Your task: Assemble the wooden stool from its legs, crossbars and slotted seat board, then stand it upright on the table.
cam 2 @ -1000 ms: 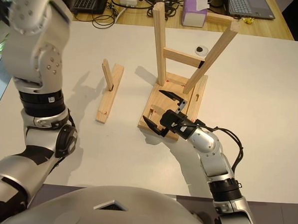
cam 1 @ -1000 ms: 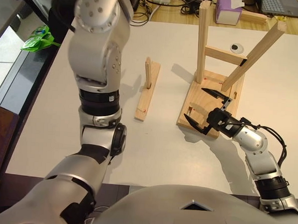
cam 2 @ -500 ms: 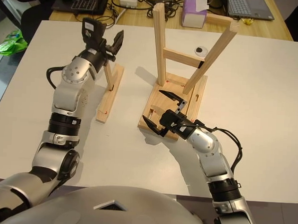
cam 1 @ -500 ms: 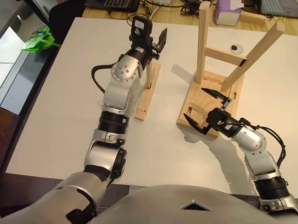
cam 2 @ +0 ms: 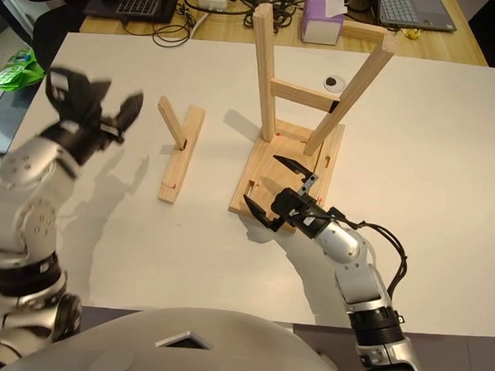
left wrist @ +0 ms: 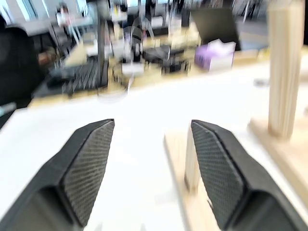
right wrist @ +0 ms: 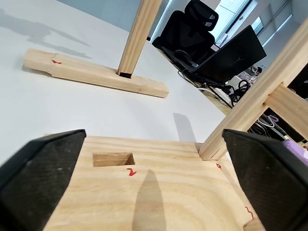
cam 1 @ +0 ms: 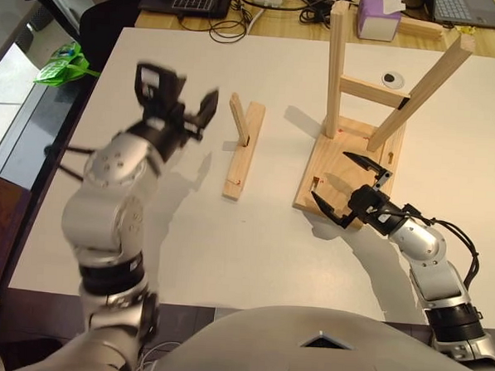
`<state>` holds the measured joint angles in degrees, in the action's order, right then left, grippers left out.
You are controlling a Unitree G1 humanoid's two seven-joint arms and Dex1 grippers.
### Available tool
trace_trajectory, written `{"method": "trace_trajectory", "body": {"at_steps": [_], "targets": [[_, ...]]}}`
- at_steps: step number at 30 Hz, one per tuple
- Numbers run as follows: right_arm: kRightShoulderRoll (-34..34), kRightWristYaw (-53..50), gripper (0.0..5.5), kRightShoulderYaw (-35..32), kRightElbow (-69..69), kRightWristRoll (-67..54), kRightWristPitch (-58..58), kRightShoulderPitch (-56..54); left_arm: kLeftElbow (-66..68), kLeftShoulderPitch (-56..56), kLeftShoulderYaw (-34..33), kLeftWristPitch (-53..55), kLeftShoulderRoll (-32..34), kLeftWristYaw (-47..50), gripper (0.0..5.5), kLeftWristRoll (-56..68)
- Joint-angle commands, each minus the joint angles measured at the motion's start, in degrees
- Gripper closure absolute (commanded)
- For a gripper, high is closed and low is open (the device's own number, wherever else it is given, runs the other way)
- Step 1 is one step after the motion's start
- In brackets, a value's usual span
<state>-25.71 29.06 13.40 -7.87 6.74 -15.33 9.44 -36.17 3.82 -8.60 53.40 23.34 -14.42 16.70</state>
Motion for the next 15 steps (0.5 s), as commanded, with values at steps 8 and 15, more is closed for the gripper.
{"method": "trace_trajectory", "body": {"at_steps": [8, 15], "targets": [[0.2, -0.7, 0.10, -0.5, -0.3, 0.9, 0.3, -1.3, 6.0, -5.2, 5.9, 0.4, -0.3, -3.3, 2.55, 1.3], [0.8, -0.9, 0.10, 0.4, 0.2, 1.2, 0.3, -3.2, 6.6, -5.2, 12.9, 0.5, 0.3, -5.6, 2.55, 0.9]]}}
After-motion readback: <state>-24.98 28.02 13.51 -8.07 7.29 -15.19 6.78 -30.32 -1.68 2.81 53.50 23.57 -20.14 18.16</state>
